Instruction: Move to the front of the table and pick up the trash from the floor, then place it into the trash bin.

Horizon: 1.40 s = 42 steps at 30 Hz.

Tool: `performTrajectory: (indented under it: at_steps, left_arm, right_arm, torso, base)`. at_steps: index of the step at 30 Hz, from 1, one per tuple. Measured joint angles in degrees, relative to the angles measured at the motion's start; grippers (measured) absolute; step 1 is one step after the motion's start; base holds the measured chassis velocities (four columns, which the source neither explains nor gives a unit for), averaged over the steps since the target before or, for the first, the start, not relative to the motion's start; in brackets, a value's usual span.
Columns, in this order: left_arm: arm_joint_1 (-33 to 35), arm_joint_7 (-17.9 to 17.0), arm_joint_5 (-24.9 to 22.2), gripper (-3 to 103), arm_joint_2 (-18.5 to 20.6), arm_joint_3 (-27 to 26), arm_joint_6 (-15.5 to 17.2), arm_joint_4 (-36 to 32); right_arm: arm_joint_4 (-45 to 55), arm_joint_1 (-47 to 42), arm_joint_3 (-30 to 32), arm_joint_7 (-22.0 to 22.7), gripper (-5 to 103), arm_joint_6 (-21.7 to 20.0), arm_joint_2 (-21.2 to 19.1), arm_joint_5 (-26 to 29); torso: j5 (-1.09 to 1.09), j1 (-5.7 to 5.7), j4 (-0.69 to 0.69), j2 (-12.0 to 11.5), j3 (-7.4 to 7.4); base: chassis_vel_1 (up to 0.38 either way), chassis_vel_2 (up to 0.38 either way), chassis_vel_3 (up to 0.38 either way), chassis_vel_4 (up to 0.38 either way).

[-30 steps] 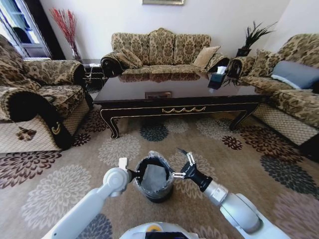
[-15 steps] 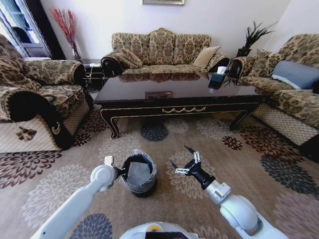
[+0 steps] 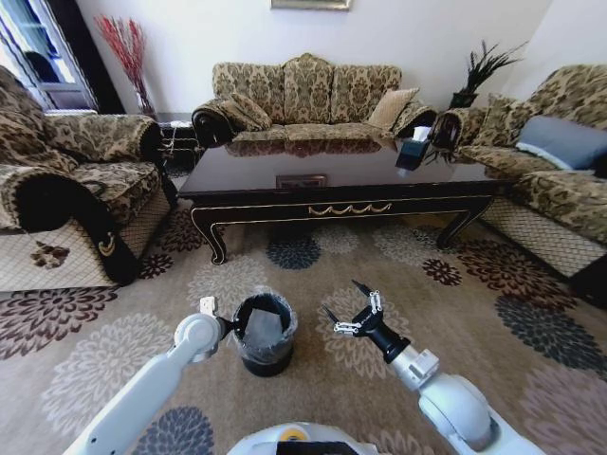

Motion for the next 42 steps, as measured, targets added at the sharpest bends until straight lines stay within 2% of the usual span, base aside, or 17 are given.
performTrajectory:
  at_steps: [6,10,12,13,15,16,17,19,20,22,23,24,25,28,30,33,42]
  left_arm:
    - [0.84,2.04,3.8,51,0.63,-0.91,0.0,-2.42]
    - [2.66,9.67,10.76,68,0.97,-4.23,-0.47,-7.3]
    - [3.35,11.58,13.17,74,0.97,-5.14,-1.3,-8.19]
    - [4.86,14.96,18.57,79,0.96,-6.7,-3.54,-9.3]
    - [8.98,20.71,26.73,84,0.32,-10.34,-11.67,-10.81]
    - [8.98,20.71,26.73,84,0.32,-10.34,-11.67,-10.81]
    - [10.8,22.13,29.11,89,-0.06,-11.92,-14.81,-11.43]
    - [18.11,26.69,39.47,98,-0.67,-16.7,-23.5,-12.65]
    - [18.11,26.69,39.47,98,-0.67,-16.7,-23.5,-12.65]
    - [24.98,29.77,49.74,100,-1.41,-20.63,-29.92,-13.47]
    - [26.06,30.13,51.02,100,-1.65,-21.26,-30.89,-13.67]
    - [30.1,31.26,54.0,100,-3.23,-23.91,-34.17,-14.61]
    - [30.1,31.26,54.0,100,-3.23,-23.91,-34.17,-14.61]
    - [37.46,33.61,56.58,100,-7.68,-29.63,-39.95,-16.4]
    - [38.77,34.22,57.26,100,-8.41,-30.61,-41.23,-16.62]
    - [42.83,37.13,59.41,100,-10.0,-32.37,-46.01,-17.17]
    - [49.32,40.05,59.75,100,-11.98,-36.21,-50.96,-17.87]
  right_arm:
    - [-0.03,-0.26,0.05,-0.07,100,0.07,0.4,-0.13]
    - [-0.02,-0.3,0.98,1.01,100,-0.15,1.57,2.0]
    - [-0.02,-0.28,1.2,1.47,100,-0.31,1.94,2.91]
    - [-0.13,-0.12,1.65,2.12,100,-0.54,2.57,4.43]
    - [-0.81,0.51,3.02,2.76,100,-0.62,3.99,7.62]
    - [-0.81,0.51,3.02,2.76,100,-0.62,3.99,7.62]
    - [-1.23,0.8,3.69,3.0,100,-0.62,4.63,8.63]
    - [-2.85,1.12,5.88,4.05,100,-0.66,6.65,11.89]
    - [-2.85,1.12,5.88,4.05,100,-0.66,6.65,11.89]
    - [-4.33,0.87,7.33,5.33,100,-1.54,8.31,15.14]
    - [-4.55,0.81,7.51,5.42,100,-1.62,8.55,15.78]
    - [-5.41,0.83,8.13,5.55,100,-1.49,9.78,17.91]
    - [-5.41,0.83,8.13,5.55,100,-1.49,9.78,17.91]
    - [-7.23,1.52,9.72,5.15,100,-0.09,12.92,19.24]
    - [-7.6,1.51,10.17,5.1,100,0.14,13.6,19.14]
    - [-9.32,-0.3,14.28,4.51,100,2.65,16.62,17.35]
    - [-14.03,-2.34,18.93,2.6,100,5.59,17.81,15.99]
  torso:
    - [0.0,0.0,0.0,0.0,0.0]
    - [0.0,0.0,0.0,0.0,0.0]
    - [-0.01,0.0,-0.01,0.0,0.0]
    - [0.0,0.0,-0.02,0.0,0.0]
    - [-0.01,0.0,-0.01,0.0,0.0]
    - [-0.01,0.0,-0.01,0.0,0.0]
    - [-0.03,0.0,0.0,0.0,0.0]
    - [0.0,0.0,0.0,0.0,0.0]
    - [0.0,0.0,0.0,0.0,0.0]
    - [-0.01,0.0,0.01,0.0,0.0]
    - [-0.01,0.0,0.01,0.0,0.0]
    - [-0.01,0.0,0.01,0.0,0.0]
    - [-0.01,0.0,0.01,0.0,0.0]
    - [0.0,0.0,0.0,0.0,0.0]
    - [0.0,0.0,0.01,0.0,0.0]
    - [-0.01,0.0,-0.01,0.0,0.0]
    - [0.01,0.0,0.01,0.01,0.0]
  base:
    - [0.0,0.0,0.0,0.0]
    - [0.0,0.0,0.0,0.0]
    - [0.0,0.0,0.0,0.0]
    - [0.0,0.0,0.0,0.0]
    - [0.0,0.0,0.0,0.0]
    - [0.0,0.0,0.0,0.0]
    - [0.0,0.0,0.0,0.0]
    - [0.0,0.0,0.0,0.0]
    - [0.0,0.0,0.0,0.0]
    - [0.0,0.0,0.0,0.0]
    - [0.0,0.0,0.0,0.0]
    - [0.0,0.0,0.0,0.0]
    - [0.0,0.0,0.0,0.0]
    - [0.0,0.0,0.0,0.0]
    - [0.0,0.0,0.0,0.0]
    - [0.0,0.0,0.0,0.0]
    - [0.0,0.0,0.0,0.0]
